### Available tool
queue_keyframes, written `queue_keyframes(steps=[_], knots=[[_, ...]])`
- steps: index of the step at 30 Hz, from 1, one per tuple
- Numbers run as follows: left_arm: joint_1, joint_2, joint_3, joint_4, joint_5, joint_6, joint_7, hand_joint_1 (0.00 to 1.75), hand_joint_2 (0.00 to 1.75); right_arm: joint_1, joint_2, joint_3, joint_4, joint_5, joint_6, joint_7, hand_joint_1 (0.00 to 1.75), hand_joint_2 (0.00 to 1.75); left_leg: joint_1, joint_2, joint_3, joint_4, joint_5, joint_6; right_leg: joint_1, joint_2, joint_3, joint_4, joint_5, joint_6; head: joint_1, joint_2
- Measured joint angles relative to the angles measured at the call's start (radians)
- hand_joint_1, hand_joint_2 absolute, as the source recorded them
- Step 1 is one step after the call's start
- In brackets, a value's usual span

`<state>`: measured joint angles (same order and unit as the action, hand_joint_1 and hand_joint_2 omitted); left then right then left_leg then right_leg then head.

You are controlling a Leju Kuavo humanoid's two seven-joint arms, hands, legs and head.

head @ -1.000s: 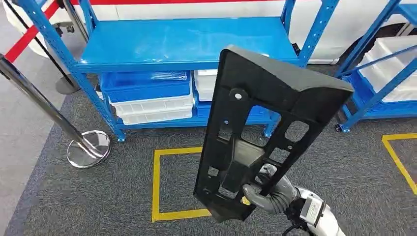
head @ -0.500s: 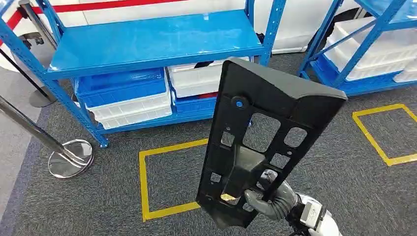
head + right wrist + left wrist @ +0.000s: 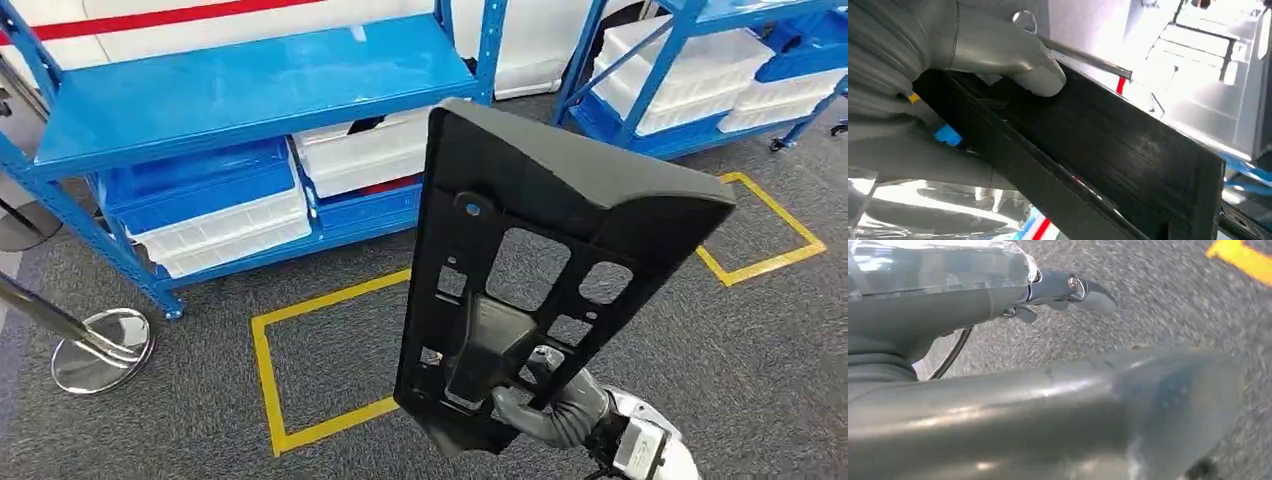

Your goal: Take the parts from the cabinet and place them on the table.

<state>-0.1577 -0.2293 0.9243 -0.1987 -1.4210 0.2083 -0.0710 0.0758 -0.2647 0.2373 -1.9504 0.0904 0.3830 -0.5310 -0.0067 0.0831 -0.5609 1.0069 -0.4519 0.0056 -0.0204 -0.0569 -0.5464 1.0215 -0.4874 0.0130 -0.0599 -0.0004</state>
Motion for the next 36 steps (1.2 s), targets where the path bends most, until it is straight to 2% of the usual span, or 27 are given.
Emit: queue_keyframes(steps=[3,4,5,6,8,9,10,11,12,13,14,15,18,19,20,21,23,24,25,26,28,29,30,33,34,35,36], knots=[[0.026,-0.003,0.000,0.000,0.010,-0.001,0.011,0.00,0.00,0.020,0.000,0.002,-0.005,-0.008,0.000,-0.005,1.75,1.75,0.000,0.027,0.005,-0.003,0.005,-0.015,0.002,0.027,-0.011,-0.001,0.008,-0.018,0.000,0.000],[0.034,-0.003,0.000,0.000,0.010,-0.001,0.011,0.00,0.00,0.023,0.000,0.003,-0.005,-0.009,0.000,-0.007,1.75,1.75,0.005,0.014,-0.003,0.005,-0.005,-0.023,-0.006,0.035,-0.012,-0.005,0.017,-0.026,0.000,0.000],[0.040,-0.003,0.000,0.000,0.010,-0.002,0.011,0.00,0.00,0.023,0.000,0.003,-0.007,-0.012,-0.001,-0.010,1.75,1.75,0.008,-0.029,-0.012,0.036,-0.039,-0.029,-0.006,0.043,-0.017,-0.005,0.021,-0.033,0.000,0.000],[0.045,-0.003,0.000,0.000,0.013,-0.004,0.013,0.00,0.00,0.023,-0.002,0.004,-0.007,-0.015,-0.001,-0.011,1.75,1.75,0.010,-0.055,-0.039,0.104,-0.087,-0.033,-0.005,0.048,-0.023,-0.005,0.025,-0.038,0.000,0.000],[0.057,-0.003,0.000,0.001,0.019,-0.007,0.017,0.00,0.00,0.023,-0.002,0.004,-0.007,-0.020,-0.001,-0.011,1.75,1.75,0.010,-0.073,-0.102,0.263,-0.164,-0.036,-0.002,0.067,-0.034,-0.003,0.031,-0.043,0.000,0.000],[0.063,-0.003,0.000,0.001,0.019,-0.007,0.017,0.00,0.00,0.024,-0.002,0.004,-0.007,-0.023,-0.001,-0.011,1.75,1.75,0.010,-0.074,-0.121,0.313,-0.176,-0.037,-0.001,0.080,-0.039,-0.002,0.034,-0.042,0.000,0.000],[0.068,-0.003,0.000,0.001,0.020,-0.006,0.017,0.00,0.00,0.024,-0.002,0.004,-0.006,-0.027,-0.001,-0.011,1.75,1.75,0.010,-0.075,-0.115,0.309,-0.163,-0.035,0.000,0.092,-0.042,0.000,0.036,-0.040,0.000,0.000],[0.070,-0.003,0.000,0.001,0.023,-0.003,0.017,0.00,0.00,0.023,-0.002,0.004,-0.005,-0.032,0.000,-0.009,1.75,1.75,0.010,-0.076,-0.085,0.257,-0.128,-0.032,0.000,0.105,-0.045,0.002,0.037,-0.038,0.000,0.000],[0.070,-0.003,0.001,0.001,0.031,0.000,0.018,0.00,0.00,0.023,-0.002,0.004,-0.005,-0.036,0.000,-0.006,1.75,1.75,0.010,-0.083,-0.039,0.169,-0.084,-0.027,0.000,0.117,-0.046,0.004,0.039,-0.036,0.000,0.000],[0.070,-0.003,0.002,0.001,0.037,0.000,0.024,0.00,0.00,0.022,-0.002,0.003,-0.004,-0.038,0.000,-0.003,1.75,1.75,0.010,-0.102,0.010,0.077,-0.044,-0.021,-0.001,0.127,-0.046,0.004,0.040,-0.033,0.000,0.000],[0.071,-0.003,0.004,0.001,0.040,0.000,0.035,0.00,0.00,0.020,-0.002,0.002,-0.003,-0.041,0.002,0.000,1.75,1.75,0.011,-0.152,0.039,0.014,-0.040,-0.013,-0.003,0.134,-0.047,0.004,0.042,-0.030,0.000,0.000],[0.072,-0.004,0.007,0.001,0.042,-0.001,0.056,0.00,0.00,0.012,-0.002,0.000,0.001,-0.047,0.003,0.006,1.75,1.75,0.014,-0.159,0.044,-0.011,-0.043,-0.012,0.002,0.146,-0.053,0.009,0.046,-0.023,0.000,0.000],[0.071,-0.006,0.014,0.001,0.051,-0.015,0.089,0.00,0.00,0.010,-0.001,-0.011,0.011,-0.063,0.002,0.016,1.75,1.75,0.006,-0.136,0.045,-0.005,-0.037,0.001,-0.006,0.173,-0.061,-0.003,0.060,0.001,0.000,0.000],[0.071,-0.011,0.019,0.001,0.053,-0.017,0.087,0.00,0.00,0.010,0.000,-0.016,0.012,-0.066,0.003,0.018,1.75,1.75,0.019,-0.122,0.046,-0.020,-0.025,0.010,-0.002,0.167,-0.064,0.003,0.058,0.004,0.000,0.000],[0.072,-0.015,0.022,0.001,0.050,-0.016,0.072,0.00,0.00,0.009,0.000,-0.023,0.015,-0.066,0.003,0.020,1.75,1.75,0.016,-0.109,0.047,-0.026,-0.020,0.017,0.000,0.110,-0.074,0.025,0.037,0.005,0.000,0.000],[0.073,-0.021,0.022,0.001,0.044,-0.015,0.058,0.00,0.00,0.003,0.000,-0.028,0.018,-0.066,0.003,0.025,1.75,1.75,0.014,-0.099,0.044,-0.027,-0.017,0.022,-0.001,0.081,-0.099,0.076,-0.002,0.009,0.000,0.000],[0.076,-0.030,0.022,0.001,0.039,-0.014,0.046,0.00,0.00,0.002,0.002,-0.035,0.025,-0.066,0.002,0.027,1.75,1.75,0.010,-0.074,0.038,-0.024,-0.017,0.023,-0.004,0.065,-0.166,0.231,-0.079,0.017,0.000,0.000],[0.078,-0.032,0.022,0.001,0.039,-0.014,0.044,0.00,0.00,0.003,0.002,-0.036,0.029,-0.066,0.002,0.027,1.75,1.75,0.009,-0.061,0.035,-0.022,-0.017,0.023,-0.005,0.063,-0.189,0.286,-0.096,0.020,0.000,0.000],[0.079,-0.033,0.022,0.001,0.039,-0.014,0.043,0.00,0.00,0.003,0.002,-0.037,0.033,-0.066,0.002,0.027,1.75,1.75,0.009,-0.045,0.031,-0.019,-0.018,0.022,-0.005,0.061,-0.188,0.294,-0.087,0.023,0.000,0.000],[0.080,-0.034,0.022,0.001,0.039,-0.013,0.040,0.00,0.00,0.004,0.002,-0.038,0.036,-0.066,0.002,0.027,1.75,1.75,0.009,-0.033,0.030,-0.017,-0.019,0.021,-0.006,0.058,-0.162,0.252,-0.059,0.023,0.000,0.000],[0.077,-0.038,0.022,0.001,0.039,-0.013,0.028,0.00,0.00,0.003,0.002,-0.040,0.038,-0.051,0.002,0.031,1.75,1.75,0.009,-0.014,0.032,-0.013,-0.023,0.016,-0.005,0.034,-0.063,0.084,0.016,0.020,0.000,0.000],[0.076,-0.039,0.022,0.001,0.039,-0.013,0.025,0.00,0.00,0.000,0.002,-0.040,0.038,-0.032,0.000,0.036,1.75,1.75,0.006,-0.008,0.033,-0.009,-0.027,0.011,-0.001,-0.012,-0.027,0.010,0.017,0.016,0.000,0.000],[0.075,-0.042,0.022,0.001,0.039,-0.011,0.028,0.00,0.00,-0.005,0.003,-0.038,0.039,-0.014,-0.002,0.041,1.75,1.75,-0.003,0.003,0.030,-0.003,-0.031,0.004,0.010,-0.013,-0.027,0.003,0.016,0.000,0.000,0.000],[0.072,-0.044,0.021,0.001,0.036,-0.010,0.058,0.00,0.00,-0.002,0.002,-0.039,0.035,0.005,-0.011,0.045,1.75,1.75,-0.002,0.023,0.034,-0.007,-0.030,-0.007,0.013,0.016,-0.036,0.007,0.018,-0.016,0.000,0.000],[0.072,-0.044,0.022,0.001,0.035,-0.009,0.063,0.00,0.00,-0.002,0.002,-0.039,0.029,0.008,-0.011,0.045,1.75,1.75,-0.003,0.033,0.035,-0.004,-0.034,-0.014,0.007,0.029,-0.036,0.000,0.023,-0.025,0.000,0.000],[0.071,-0.044,0.021,0.001,0.032,-0.009,0.064,0.00,0.00,-0.001,0.002,-0.039,0.022,0.010,-0.011,0.046,1.75,1.75,0.004,0.000,0.031,0.010,-0.051,-0.023,0.004,0.035,-0.035,-0.002,0.027,-0.031,0.000,0.000],[0.071,-0.044,0.021,0.001,0.030,-0.009,0.065,0.00,0.00,-0.004,0.002,-0.038,0.016,0.010,-0.013,0.046,1.75,1.75,0.006,-0.040,0.012,0.057,-0.088,-0.026,0.003,0.044,-0.037,-0.002,0.028,-0.037,0.000,0.000]])
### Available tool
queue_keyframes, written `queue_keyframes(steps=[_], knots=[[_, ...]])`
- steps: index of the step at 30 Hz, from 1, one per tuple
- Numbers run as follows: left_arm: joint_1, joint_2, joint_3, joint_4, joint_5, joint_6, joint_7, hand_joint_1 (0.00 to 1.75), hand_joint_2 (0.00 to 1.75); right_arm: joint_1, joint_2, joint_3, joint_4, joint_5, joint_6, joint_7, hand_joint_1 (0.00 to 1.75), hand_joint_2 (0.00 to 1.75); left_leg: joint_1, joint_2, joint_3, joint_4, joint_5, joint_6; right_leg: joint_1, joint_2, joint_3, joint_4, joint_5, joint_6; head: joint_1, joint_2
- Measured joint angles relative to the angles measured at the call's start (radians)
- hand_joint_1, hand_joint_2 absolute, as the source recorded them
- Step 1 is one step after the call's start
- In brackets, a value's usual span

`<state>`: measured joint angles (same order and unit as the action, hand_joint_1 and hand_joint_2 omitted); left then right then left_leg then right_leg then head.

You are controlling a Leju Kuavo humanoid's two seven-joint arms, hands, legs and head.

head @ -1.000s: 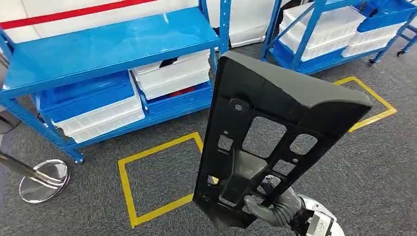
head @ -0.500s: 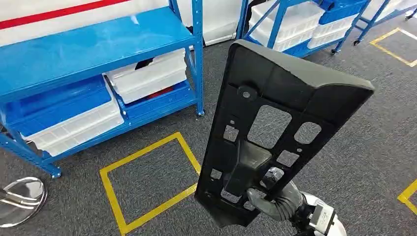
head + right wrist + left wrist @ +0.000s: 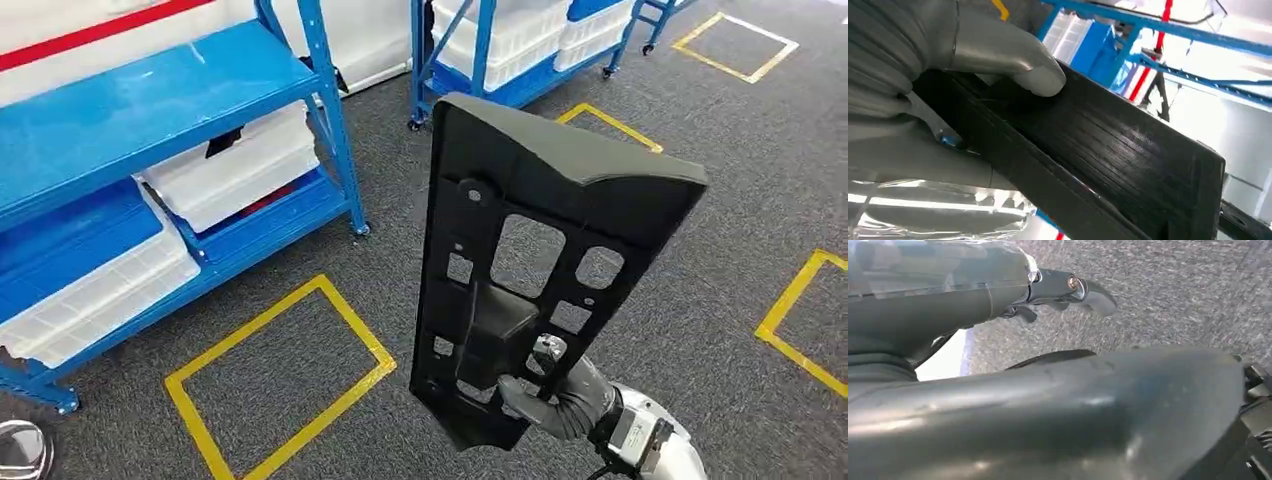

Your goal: Take the parts from the cabinet and place them on the table.

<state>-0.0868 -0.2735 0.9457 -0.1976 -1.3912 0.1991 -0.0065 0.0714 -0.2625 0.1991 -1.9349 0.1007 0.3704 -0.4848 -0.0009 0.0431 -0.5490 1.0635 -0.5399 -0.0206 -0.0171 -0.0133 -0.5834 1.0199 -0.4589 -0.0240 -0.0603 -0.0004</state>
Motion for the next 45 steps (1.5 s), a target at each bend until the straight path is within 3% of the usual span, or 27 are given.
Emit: queue_keyframes(steps=[2,4,5,7,8,9,12,14,16,19,20,22,23,24,28,29,31,33,34,35,37,38,39,40,42,44,45], knots=[[0.001,0.000,0.000,0.000,0.000,0.000,0.000,0.00,0.00,0.001,0.000,0.000,-0.004,0.002,0.000,0.001,1.75,1.75,0.002,-0.031,-0.071,0.165,-0.082,-0.005,0.002,0.018,-0.005,0.000,0.003,-0.006,0.000,0.000],[0.003,0.000,0.000,0.000,0.000,0.000,0.003,0.00,0.00,0.002,0.000,0.000,-0.004,0.005,0.000,0.002,1.75,1.75,0.002,-0.034,-0.120,0.266,-0.105,-0.005,0.004,0.041,-0.009,0.003,0.005,-0.007,0.000,0.000],[0.003,0.000,0.000,0.000,0.000,0.000,0.003,0.00,0.00,0.003,0.000,0.000,-0.004,0.005,0.000,0.002,1.75,1.75,0.002,-0.035,-0.109,0.243,-0.077,-0.002,0.004,0.055,-0.009,0.004,0.005,-0.006,0.000,0.000],[0.002,0.000,0.000,0.000,0.000,0.003,-0.009,0.00,0.00,0.008,0.000,0.000,-0.008,0.005,0.000,0.002,1.75,1.75,0.002,-0.048,-0.040,0.092,0.012,0.006,0.004,0.080,-0.007,0.006,0.006,-0.005,0.000,0.000],[0.002,0.001,0.000,0.000,0.002,0.006,-0.016,0.00,0.00,0.012,0.000,-0.001,-0.013,0.005,-0.001,0.001,1.75,1.75,0.002,-0.083,0.002,-0.001,0.057,0.013,0.004,0.091,-0.006,0.006,0.007,-0.003,0.000,0.000],[0.003,0.003,0.000,0.000,0.003,0.009,-0.024,0.00,0.00,0.017,0.000,-0.002,-0.016,0.003,-0.003,-0.005,1.75,1.75,0.003,-0.127,0.018,-0.038,0.049,0.019,0.007,0.099,-0.010,0.008,0.008,0.003,0.000,0.000],[-0.001,0.007,-0.001,0.000,-0.005,0.007,-0.020,0.00,0.00,0.055,0.000,-0.012,-0.038,-0.002,-0.016,-0.044,1.75,1.75,-0.001,-0.107,0.021,-0.054,0.050,0.025,-0.004,0.127,-0.023,0.004,0.020,0.026,0.000,0.000],[0.000,0.010,-0.001,0.000,-0.013,0.000,-0.005,0.00,0.00,0.078,0.001,-0.014,-0.061,0.000,-0.023,-0.066,1.75,1.75,0.011,-0.078,0.028,-0.078,0.066,0.042,-0.005,0.134,-0.024,0.003,0.019,0.034,0.000,0.000],[0.001,0.016,-0.005,0.000,-0.036,-0.005,-0.009,0.00,0.00,0.088,0.002,-0.017,-0.077,-0.004,-0.027,-0.077,1.75,1.75,0.007,-0.053,0.030,-0.087,0.072,0.052,-0.001,0.048,-0.069,0.094,-0.046,0.037,0.001,0.000],[0.002,0.031,-0.022,0.000,-0.047,0.015,-0.033,0.00,0.00,0.117,0.006,-0.018,-0.084,-0.020,-0.013,-0.082,1.75,1.75,0.002,-0.012,0.026,-0.086,0.069,0.054,-0.008,0.018,-0.158,0.295,-0.126,0.047,0.001,0.000],[0.001,0.037,-0.025,0.000,-0.046,0.021,-0.040,0.00,0.00,0.125,0.006,-0.018,-0.084,-0.024,-0.008,-0.083,1.75,1.75,0.002,-0.001,0.025,-0.084,0.069,0.052,-0.008,0.016,-0.152,0.291,-0.115,0.049,0.001,0.000],[-0.006,0.046,-0.026,0.000,-0.034,0.038,-0.059,0.00,0.00,0.127,0.006,-0.018,-0.082,-0.036,0.009,-0.096,1.75,1.75,0.002,0.024,0.024,-0.079,0.065,0.047,-0.009,0.003,-0.075,0.162,-0.044,0.048,0.001,0.000],[-0.014,0.052,-0.025,0.000,-0.023,0.052,-0.078,0.00,0.00,0.122,0.006,-0.018,-0.078,-0.049,0.026,-0.108,1.75,1.75,0.002,0.032,0.025,-0.075,0.062,0.043,-0.008,-0.016,-0.022,0.075,-0.010,0.045,0.001,0.000],[-0.022,0.057,-0.025,0.000,-0.011,0.065,-0.099,0.00,0.00,0.108,0.006,-0.016,-0.067,-0.061,0.042,-0.116,1.75,1.75,-0.002,0.042,0.026,-0.071,0.058,0.038,-0.003,-0.064,0.012,0.008,-0.016,0.040,0.001,0.000],[-0.047,0.069,-0.024,-0.001,0.000,0.098,-0.170,0.00,0.00,0.097,0.006,-0.014,-0.034,-0.061,0.038,-0.107,1.75,1.75,-0.007,0.074,0.030,-0.071,0.055,0.016,0.013,-0.035,0.005,0.001,-0.013,0.018,0.000,0.000],[-0.047,0.071,-0.024,-0.001,-0.004,0.101,-0.167,0.00,0.00,0.105,0.006,-0.014,-0.033,-0.053,0.030,-0.102,1.75,1.75,-0.007,0.074,0.029,-0.067,0.047,0.009,0.003,-0.024,0.009,-0.008,-0.007,0.009,0.000,0.000],[-0.037,0.075,-0.024,-0.001,-0.008,0.099,-0.145,0.00,0.00,0.122,0.006,-0.013,-0.035,-0.038,0.015,-0.100,1.75,1.75,0.001,-0.008,0.000,0.016,-0.017,-0.001,0.002,-0.006,0.008,-0.009,-0.003,-0.001,0.000,0.000],[-0.017,0.083,-0.023,-0.001,0.006,0.082,-0.091,0.00,0.00,0.144,0.005,-0.013,-0.035,-0.033,0.008,-0.105,1.75,1.75,0.002,-0.032,-0.073,0.182,-0.094,-0.004,0.004,0.018,0.006,-0.008,-0.004,-0.006,0.000,0.000],[-0.008,0.087,-0.016,-0.001,0.026,0.069,-0.047,0.00,0.00,0.156,0.005,-0.015,-0.035,-0.034,0.006,-0.109,1.75,1.75,0.002,-0.034,-0.100,0.240,-0.108,-0.005,0.005,0.031,0.006,-0.007,-0.004,-0.006,0.000,0.000],[-0.001,0.088,0.001,-0.001,0.055,0.059,0.008,0.00,0.00,0.168,0.005,-0.016,-0.034,-0.035,0.006,-0.115,1.75,1.75,0.002,-0.034,-0.109,0.252,-0.096,-0.004,0.005,0.046,0.007,-0.006,-0.004,-0.006,0.000,0.000],[0.009,0.093,0.036,-0.001,0.107,0.044,0.104,0.00,0.00,0.182,0.005,-0.020,-0.035,-0.034,0.005,-0.126,1.75,1.75,0.002,-0.040,-0.066,0.137,-0.012,0.002,0.005,0.077,0.009,-0.004,-0.005,-0.005,0.000,0.000],[0.010,0.096,0.054,-0.001,0.108,0.026,0.152,0.00,0.00,0.184,0.005,-0.024,-0.034,-0.029,0.005,-0.137,1.75,1.75,0.002,-0.054,-0.029,0.049,0.036,0.007,0.005,0.090,0.010,-0.003,-0.005,-0.005,0.000,0.000],[0.013,0.101,0.062,-0.001,0.103,0.012,0.180,0.00,0.00,0.184,0.005,-0.026,-0.034,-0.027,0.008,-0.146,1.75,1.75,0.002,-0.099,0.001,-0.029,0.068,0.014,0.003,0.100,0.009,-0.003,-0.006,-0.003,0.000,0.000],[0.015,0.106,0.066,-0.001,0.097,0.003,0.188,0.00,0.00,0.182,0.005,-0.027,-0.032,-0.028,0.017,-0.154,1.75,1.75,0.004,-0.118,0.009,-0.053,0.059,0.019,0.009,0.110,0.006,0.003,-0.007,0.003,0.000,0.000],[0.014,0.111,0.077,-0.002,0.101,0.020,0.133,0.00,0.00,0.179,0.006,-0.030,-0.024,-0.040,0.047,-0.159,1.75,1.75,-0.001,-0.103,0.015,-0.061,0.056,0.022,0.001,0.128,-0.003,-0.001,0.000,0.017,0.000,0.000],[0.011,0.116,0.078,-0.004,0.103,0.062,-0.038,0.00,0.00,0.169,0.006,-0.033,-0.002,-0.050,0.075,-0.165,1.75,1.75,0.008,-0.086,0.017,-0.076,0.069,0.038,0.005,0.143,-0.006,-0.006,0.006,0.033,0.000,0.000],[0.004,0.117,0.078,-0.005,0.103,0.069,-0.089,0.00,0.00,0.165,0.007,-0.035,0.010,-0.051,0.077,-0.167,1.75,1.75,0.007,-0.072,0.021,-0.085,0.075,0.044,0.004,0.096,-0.012,0.010,-0.006,0.030,0.000,0.000]])
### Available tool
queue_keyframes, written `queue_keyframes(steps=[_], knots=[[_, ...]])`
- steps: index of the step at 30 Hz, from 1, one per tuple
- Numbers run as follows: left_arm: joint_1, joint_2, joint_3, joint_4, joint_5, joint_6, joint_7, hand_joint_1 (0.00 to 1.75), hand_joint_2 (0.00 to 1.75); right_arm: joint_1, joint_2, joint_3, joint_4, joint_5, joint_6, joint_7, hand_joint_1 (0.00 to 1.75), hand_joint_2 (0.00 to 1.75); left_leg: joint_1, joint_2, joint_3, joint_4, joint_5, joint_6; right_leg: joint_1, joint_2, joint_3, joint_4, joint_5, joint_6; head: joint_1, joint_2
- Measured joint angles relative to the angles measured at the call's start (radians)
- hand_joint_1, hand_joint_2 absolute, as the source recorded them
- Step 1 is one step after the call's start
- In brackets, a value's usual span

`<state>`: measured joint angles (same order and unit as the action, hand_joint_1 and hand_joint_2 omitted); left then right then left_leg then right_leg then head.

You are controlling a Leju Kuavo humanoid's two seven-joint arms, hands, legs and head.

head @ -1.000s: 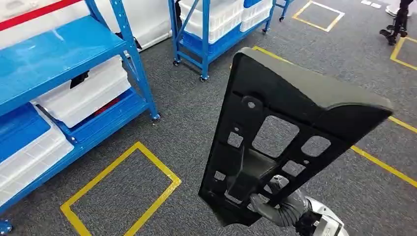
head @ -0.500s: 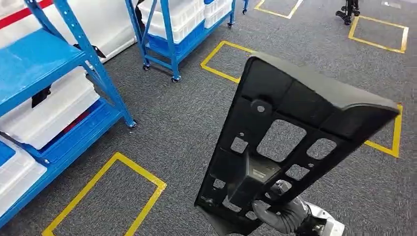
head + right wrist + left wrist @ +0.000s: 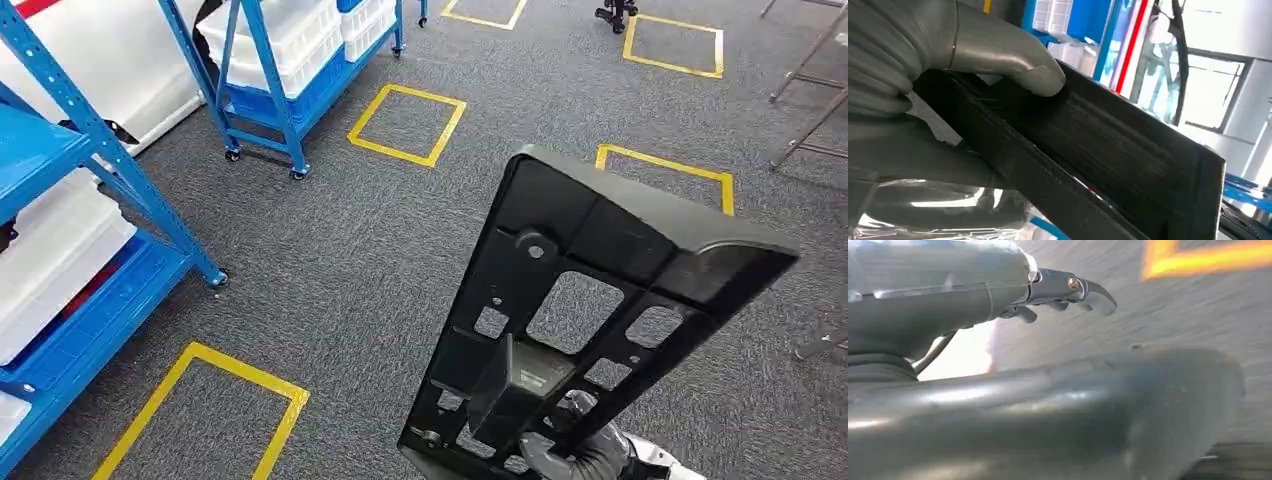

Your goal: Take the parts from the cabinet and place them on the table.

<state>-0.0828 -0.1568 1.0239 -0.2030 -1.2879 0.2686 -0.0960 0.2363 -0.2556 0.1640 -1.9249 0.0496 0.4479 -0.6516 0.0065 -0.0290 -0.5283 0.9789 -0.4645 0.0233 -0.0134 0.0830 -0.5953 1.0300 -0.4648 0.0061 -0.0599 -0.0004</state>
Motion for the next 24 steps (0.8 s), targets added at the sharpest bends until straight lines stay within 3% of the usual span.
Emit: queue_keyframes(steps=[1,2,3,4,5,6,7,8,9,10,11,14,15,16,17,19,20,21,23,24], knots=[[-0.004,0.000,0.000,-0.001,0.002,0.003,-0.040,0.00,0.00,-0.015,0.001,0.000,0.013,0.002,0.000,-0.002,1.75,1.75,-0.001,0.010,0.000,-0.003,0.002,0.005,0.002,-0.042,-0.022,0.044,-0.034,0.002,0.000,0.000],[-0.009,0.002,0.000,-0.001,0.006,0.004,-0.066,0.00,0.00,-0.030,0.002,0.000,0.025,0.005,-0.002,-0.004,1.75,1.75,-0.004,0.022,-0.001,-0.003,0.003,0.007,-0.001,-0.060,-0.056,0.115,-0.074,0.005,0.000,0.000],[-0.016,0.004,0.000,-0.002,0.011,0.004,-0.083,0.00,0.00,-0.038,0.005,0.001,0.038,0.008,-0.005,-0.004,1.75,1.75,-0.006,0.037,-0.002,-0.003,0.002,0.008,-0.005,-0.071,-0.098,0.205,-0.114,0.009,0.000,0.000],[-0.022,0.006,0.000,-0.002,0.013,0.004,-0.086,0.00,0.00,-0.039,0.007,0.001,0.046,0.008,-0.006,-0.004,1.75,1.75,-0.008,0.048,-0.003,-0.003,0.002,0.008,-0.009,-0.075,-0.127,0.268,-0.134,0.013,0.000,0.000],[-0.032,0.007,0.000,-0.002,0.020,0.003,-0.087,0.00,0.00,-0.040,0.008,0.002,0.055,0.008,-0.005,-0.004,1.75,1.75,-0.008,0.059,-0.004,-0.002,0.002,0.008,-0.012,-0.078,-0.137,0.292,-0.132,0.017,0.000,0.000],[-0.042,0.008,0.000,-0.002,0.023,0.002,-0.086,0.00,0.00,-0.043,0.008,0.003,0.063,0.008,0.000,-0.002,1.75,1.75,-0.008,0.069,-0.003,-0.002,0.001,0.006,-0.014,-0.081,-0.121,0.265,-0.107,0.020,0.000,0.000],[-0.050,0.007,0.002,-0.002,0.031,0.001,-0.082,0.00,0.00,-0.050,0.008,0.005,0.069,0.008,0.003,0.001,1.75,1.75,-0.008,0.079,-0.003,0.000,-0.001,0.004,-0.017,-0.086,-0.085,0.200,-0.070,0.021,0.000,0.000],[-0.057,0.006,0.006,-0.002,0.037,0.001,-0.079,0.00,0.00,-0.061,0.008,0.006,0.074,0.008,0.005,0.005,1.75,1.75,-0.007,0.089,-0.001,0.003,-0.003,0.000,-0.018,-0.101,-0.032,0.104,-0.028,0.022,0.000,0.000],[-0.060,0.005,0.008,-0.002,0.041,0.002,-0.076,0.00,0.00,-0.074,0.008,0.007,0.077,0.009,0.007,0.007,1.75,1.75,-0.008,0.098,0.000,0.007,-0.007,-0.005,-0.018,-0.139,0.020,0.014,0.002,0.020,0.000,0.000],[-0.060,0.004,0.011,-0.002,0.043,0.004,-0.075,0.00,0.00,-0.090,0.008,0.009,0.080,0.009,0.009,0.009,1.75,1.75,-0.015,0.105,-0.002,0.011,-0.012,-0.013,-0.005,-0.163,0.029,-0.013,-0.015,0.015,0.000,0.000],[-0.061,0.004,0.016,-0.002,0.044,0.005,-0.075,0.00,0.00,-0.099,0.009,0.010,0.082,0.010,0.010,0.012,1.75,1.75,-0.016,0.115,-0.001,0.013,-0.013,-0.018,-0.005,-0.143,0.024,-0.013,-0.008,0.005,0.000,0.000],[-0.061,-0.003,0.023,-0.002,0.047,0.002,-0.055,0.00,0.00,-0.110,0.009,0.010,0.089,0.012,0.010,0.020,1.75,1.75,-0.014,0.141,0.003,0.013,-0.016,-0.034,-0.003,-0.117,0.017,-0.016,-0.004,-0.009,0.000,0.000],[-0.059,-0.005,0.023,-0.002,0.042,-0.005,-0.031,0.00,0.00,-0.115,0.009,0.012,0.089,0.020,0.007,0.027,1.75,1.75,-0.006,0.117,-0.001,0.024,-0.029,-0.042,-0.009,-0.110,0.020,-0.021,0.001,-0.016,0.000,0.000],[-0.054,-0.011,0.024,-0.002,0.039,-0.010,-0.006,0.00,0.00,-0.127,0.009,0.012,0.088,0.027,-0.003,0.037,1.75,1.75,-0.005,0.074,-0.016,0.061,-0.057,-0.045,-0.009,-0.100,0.019,-0.021,0.002,-0.020,0.000,0.000],[-0.047,-0.014,0.024,-0.002,0.033,-0.013,0.014,0.00,0.00,-0.138,0.009,0.012,0.088,0.034,-0.011,0.048,1.75,1.75,-0.005,0.048,-0.051,0.140,-0.102,-0.046,-0.008,-0.093,0.017,-0.021,0.003,-0.026,0.000,0.000],[-0.031,-0.023,0.024,-0.001,0.024,-0.028,0.056,0.00,0.00,-0.139,0.008,0.012,0.088,0.025,-0.016,0.063,1.75,1.75,-0.005,0.036,-0.127,0.300,-0.167,-0.048,-0.005,-0.072,0.017,-0.021,0.003,-0.028,0.000,0.000],[-0.024,-0.027,0.024,0.000,0.019,-0.036,0.080,0.00,0.00,-0.135,0.008,0.012,0.088,0.016,-0.017,0.070,1.75,1.75,-0.004,0.035,-0.149,0.342,-0.170,-0.047,-0.003,-0.060,0.017,-0.020,0.003,-0.028,0.000,0.000],[-0.016,-0.031,0.024,0.000,0.020,-0.043,0.095,0.00,0.00,-0.132,0.008,0.012,0.088,0.003,-0.016,0.074,1.75,1.75,-0.005,0.035,-0.147,0.330,-0.148,-0.045,-0.003,-0.047,0.018,-0.020,0.003,-0.028,0.000,0.000],[-0.012,-0.037,0.024,0.000,0.021,-0.046,0.096,0.00,0.00,-0.126,0.008,0.012,0.088,-0.019,-0.014,0.072,1.75,1.75,-0.004,0.026,-0.083,0.179,-0.054,-0.037,-0.002,-0.022,0.020,-0.016,0.002,-0.028,0.000,0.000],[-0.012,-0.038,0.024,0.000,0.020,-0.047,0.095,0.00,0.00,-0.126,0.008,0.011,0.088,-0.024,-0.014,0.071,1.75,1.75,-0.004,-0.002,-0.044,0.090,-0.010,-0.033,-0.003,-0.012,0.020,-0.015,0.001,-0.025,0.000,0.000]])
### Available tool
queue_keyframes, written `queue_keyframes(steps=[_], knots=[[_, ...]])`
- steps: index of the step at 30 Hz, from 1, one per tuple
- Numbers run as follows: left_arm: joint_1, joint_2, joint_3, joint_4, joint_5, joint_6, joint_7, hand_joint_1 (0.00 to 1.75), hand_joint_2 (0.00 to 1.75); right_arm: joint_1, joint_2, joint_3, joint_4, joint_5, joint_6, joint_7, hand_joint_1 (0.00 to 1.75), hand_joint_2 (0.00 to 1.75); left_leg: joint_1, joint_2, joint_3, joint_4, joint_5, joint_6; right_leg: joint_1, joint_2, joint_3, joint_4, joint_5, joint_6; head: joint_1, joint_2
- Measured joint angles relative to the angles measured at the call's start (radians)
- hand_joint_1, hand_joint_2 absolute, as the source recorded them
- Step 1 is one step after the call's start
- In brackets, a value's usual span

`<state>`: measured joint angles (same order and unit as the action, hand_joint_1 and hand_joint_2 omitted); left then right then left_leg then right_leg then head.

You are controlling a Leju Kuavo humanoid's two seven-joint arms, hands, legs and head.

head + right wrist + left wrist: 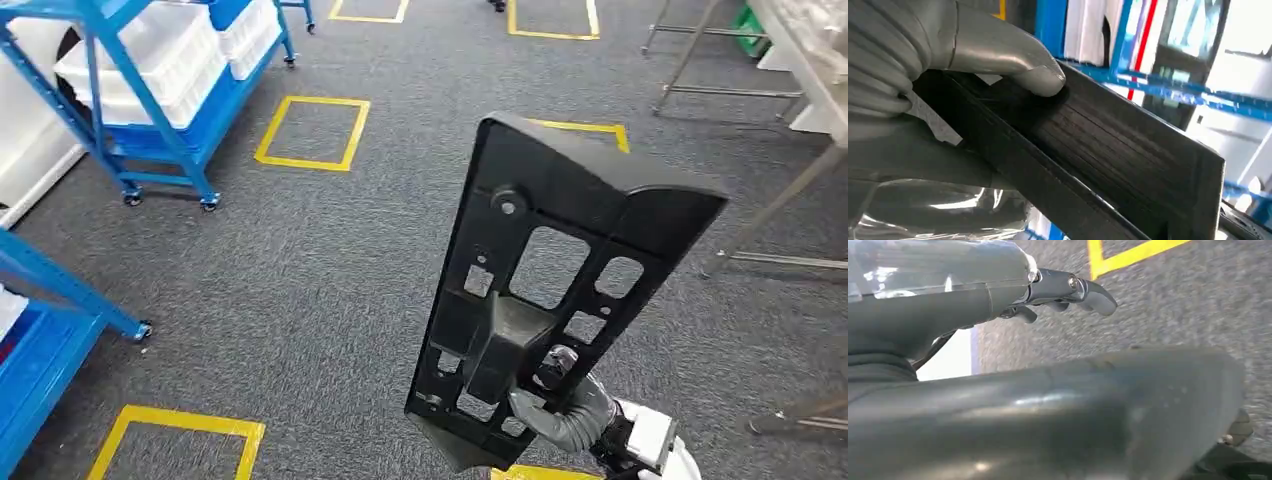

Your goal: Take the parts from the cabinet and place them on the table.

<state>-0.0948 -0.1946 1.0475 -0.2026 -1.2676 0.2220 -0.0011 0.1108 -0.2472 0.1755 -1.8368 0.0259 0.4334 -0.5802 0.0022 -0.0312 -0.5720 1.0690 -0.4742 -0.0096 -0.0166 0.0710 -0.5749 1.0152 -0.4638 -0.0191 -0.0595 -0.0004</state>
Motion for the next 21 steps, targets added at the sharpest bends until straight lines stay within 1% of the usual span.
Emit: queue_keyframes(steps=[1,2,3,5,6,7,8,9,10,11,12,13,14,15,16,17,18,19,20,21], knots=[[0.002,0.000,0.000,0.000,-0.002,0.001,-0.005,0.00,0.00,0.000,0.000,0.000,0.000,-0.005,0.001,-0.005,1.75,1.75,0.002,-0.056,0.020,-0.045,-0.001,0.006,-0.002,0.007,-0.003,0.002,0.000,0.003,0.000,0.000],[0.002,-0.001,0.000,0.000,-0.005,0.007,-0.015,0.00,0.00,-0.002,0.000,0.000,0.000,-0.009,0.007,-0.007,1.75,1.75,0.005,-0.059,0.022,-0.066,-0.003,0.007,0.003,0.019,-0.009,0.008,0.000,0.011,0.000,0.000],[0.000,-0.001,0.000,0.000,-0.009,0.015,-0.028,0.00,0.00,-0.001,0.000,0.000,0.000,-0.011,0.011,-0.010,1.75,1.75,-0.002,-0.048,0.024,-0.062,-0.003,0.008,-0.005,0.027,-0.015,0.005,0.004,0.019,0.000,0.000],[0.000,0.001,0.000,0.000,-0.008,0.031,-0.058,0.00,0.00,0.000,0.000,0.000,0.001,-0.012,0.020,-0.010,1.75,1.75,-0.002,-0.029,0.025,-0.066,0.003,0.020,-0.007,0.052,-0.017,-0.005,0.013,0.036,0.000,0.000],[-0.001,0.002,0.000,0.000,-0.009,0.033,-0.069,0.00,0.00,0.000,0.000,-0.002,0.001,-0.011,0.023,-0.010,1.75,1.75,0.009,-0.013,0.030,-0.084,0.014,0.031,-0.008,0.046,-0.019,0.001,0.009,0.037,0.000,0.000],[-0.003,0.003,0.000,0.000,-0.009,0.033,-0.077,0.00,0.00,-0.002,0.002,-0.003,0.002,-0.012,0.022,-0.010,1.75,1.75,0.005,-0.003,0.033,-0.091,0.017,0.038,-0.002,-0.007,-0.031,0.027,-0.013,0.037,0.000,0.000],[-0.002,0.004,0.000,0.000,-0.009,0.033,-0.082,0.00,0.00,-0.008,0.002,-0.003,0.003,-0.012,0.023,-0.010,1.75,1.75,0.003,0.011,0.033,-0.092,0.018,0.040,-0.002,-0.039,-0.062,0.088,-0.053,0.039,0.000,0.000],[-0.001,0.005,0.000,0.000,-0.009,0.032,-0.083,0.00,0.00,-0.010,0.004,-0.003,0.003,-0.012,0.023,-0.010,1.75,1.75,-0.001,0.021,0.032,-0.091,0.018,0.041,-0.004,-0.054,-0.098,0.166,-0.091,0.043,0.000,0.000],[0.001,0.005,0.000,0.000,-0.009,0.032,-0.083,0.00,0.00,-0.009,0.008,-0.003,0.006,-0.012,0.023,-0.010,1.75,1.75,-0.003,0.035,0.031,-0.091,0.017,0.042,-0.007,-0.062,-0.133,0.242,-0.121,0.045,0.000,0.000],[0.002,0.006,0.000,0.000,-0.009,0.032,-0.083,0.00,0.00,-0.007,0.011,-0.003,0.009,-0.012,0.023,-0.010,1.75,1.75,-0.006,0.048,0.030,-0.090,0.016,0.043,-0.008,-0.065,-0.159,0.296,-0.134,0.047,0.000,0.000],[0.002,0.008,0.000,0.000,-0.009,0.032,-0.083,0.00,0.00,-0.006,0.013,-0.003,0.011,-0.012,0.024,-0.009,1.75,1.75,-0.006,0.061,0.030,-0.090,0.015,0.043,-0.008,-0.068,-0.158,0.298,-0.122,0.049,0.000,0.000],[0.002,0.008,0.000,0.000,-0.009,0.032,-0.083,0.00,0.00,-0.007,0.013,-0.003,0.013,-0.012,0.024,-0.009,1.75,1.75,-0.007,0.071,0.030,-0.089,0.014,0.041,-0.008,-0.072,-0.131,0.250,-0.089,0.048,0.000,0.000],[0.001,0.008,0.000,0.000,-0.009,0.032,-0.083,0.00,0.00,-0.007,0.013,-0.003,0.013,-0.012,0.024,-0.009,1.75,1.75,-0.007,0.081,0.031,-0.088,0.012,0.039,-0.008,-0.078,-0.084,0.163,-0.046,0.046,0.000,0.000],[0.000,0.008,0.000,0.000,-0.009,0.033,-0.086,0.00,0.00,-0.008,0.013,-0.003,0.013,-0.012,0.024,-0.009,1.75,1.75,-0.007,0.089,0.033,-0.086,0.009,0.037,-0.006,-0.099,-0.030,0.067,-0.009,0.043,0.000,0.000],[0.000,0.008,0.000,0.000,-0.009,0.038,-0.092,0.00,0.00,-0.010,0.013,-0.003,0.013,-0.012,0.024,-0.009,1.75,1.75,-0.009,0.097,0.035,-0.083,0.007,0.033,-0.002,-0.138,0.007,-0.007,-0.008,0.038,0.000,0.000],[-0.001,0.008,0.000,0.000,-0.010,0.045,-0.101,0.00,0.00,-0.011,0.013,-0.003,0.013,-0.012,0.027,-0.009,1.75,1.75,-0.015,0.102,0.034,-0.080,0.003,0.026,0.007,-0.140,0.008,-0.011,-0.007,0.031,0.000,0.000],[-0.001,0.010,0.000,0.000,-0.012,0.049,-0.107,0.00,0.00,-0.012,0.013,-0.003,0.013,-0.013,0.027,-0.009,1.75,1.75,-0.013,0.108,0.034,-0.081,0.003,0.021,0.010,-0.126,0.005,-0.008,-0.007,0.025,0.000,0.000],[-0.003,0.010,-0.001,0.000,-0.016,0.051,-0.110,0.00,0.00,-0.012,0.013,-0.005,0.013,-0.013,0.027,-0.008,1.75,1.75,-0.011,0.116,0.036,-0.082,0.003,0.016,0.012,-0.117,0.003,-0.008,-0.006,0.023,0.000,0.000],[-0.007,0.010,-0.002,0.000,-0.021,0.051,-0.110,0.00,0.00,-0.013,0.013,-0.008,0.013,-0.013,0.027,-0.002,1.75,1.75,-0.010,0.125,0.038,-0.085,0.004,0.011,0.014,-0.108,0.001,-0.009,-0.004,0.017,0.000,0.000],[-0.010,0.011,-0.003,0.000,-0.027,0.051,-0.103,0.00,0.00,-0.018,0.013,-0.010,0.013,-0.014,0.026,0.006,1.75,1.75,-0.012,0.124,0.038,-0.080,-0.003,0.003,0.004,-0.096,0.005,-0.020,0.003,0.008,0.000,0.000]])
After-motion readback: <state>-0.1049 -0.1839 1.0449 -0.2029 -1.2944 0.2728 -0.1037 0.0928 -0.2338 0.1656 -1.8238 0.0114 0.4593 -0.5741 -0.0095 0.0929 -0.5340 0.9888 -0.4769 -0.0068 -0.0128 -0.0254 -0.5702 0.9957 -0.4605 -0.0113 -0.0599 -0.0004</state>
